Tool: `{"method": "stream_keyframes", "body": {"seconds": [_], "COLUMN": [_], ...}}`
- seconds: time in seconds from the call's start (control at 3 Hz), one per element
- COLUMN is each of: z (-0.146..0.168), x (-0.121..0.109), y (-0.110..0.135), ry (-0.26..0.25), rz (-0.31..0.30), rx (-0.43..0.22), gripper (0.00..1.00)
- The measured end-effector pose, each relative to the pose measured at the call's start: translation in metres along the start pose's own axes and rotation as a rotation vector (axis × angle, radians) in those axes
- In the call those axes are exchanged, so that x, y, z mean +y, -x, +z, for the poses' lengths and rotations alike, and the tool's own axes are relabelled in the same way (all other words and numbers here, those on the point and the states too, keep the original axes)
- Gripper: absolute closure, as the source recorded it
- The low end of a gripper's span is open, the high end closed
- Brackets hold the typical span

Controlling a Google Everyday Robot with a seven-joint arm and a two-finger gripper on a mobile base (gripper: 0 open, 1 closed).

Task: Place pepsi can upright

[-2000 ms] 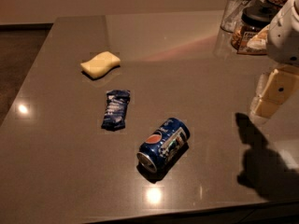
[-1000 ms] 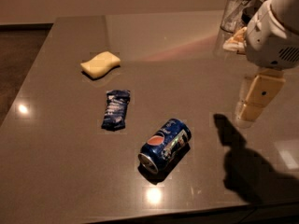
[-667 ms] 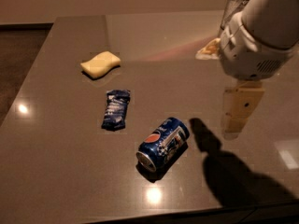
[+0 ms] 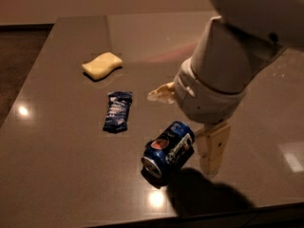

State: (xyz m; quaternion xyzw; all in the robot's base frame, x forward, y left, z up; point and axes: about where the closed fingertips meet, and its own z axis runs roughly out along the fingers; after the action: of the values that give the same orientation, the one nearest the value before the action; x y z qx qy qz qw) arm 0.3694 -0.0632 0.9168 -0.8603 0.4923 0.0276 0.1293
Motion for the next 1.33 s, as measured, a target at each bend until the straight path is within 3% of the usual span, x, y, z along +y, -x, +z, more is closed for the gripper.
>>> {"method": "stream_keyframes", "body": {"seconds": [0.33, 0.67, 1.0, 1.33], "z": [0.027, 0.064, 0.083, 0.091], "x": [0.01, 0.02, 0.025, 0.021], "y": [0.023, 0.029, 0.026, 0.018], "ry": [0.031, 0.087, 0.12, 0.136], "rz": [-0.141, -0.21, -0.229, -0.221], "rx": [-0.017, -0.005, 0.013, 0.034], "gripper": [0.0, 0.0, 0.0, 0.18]}}
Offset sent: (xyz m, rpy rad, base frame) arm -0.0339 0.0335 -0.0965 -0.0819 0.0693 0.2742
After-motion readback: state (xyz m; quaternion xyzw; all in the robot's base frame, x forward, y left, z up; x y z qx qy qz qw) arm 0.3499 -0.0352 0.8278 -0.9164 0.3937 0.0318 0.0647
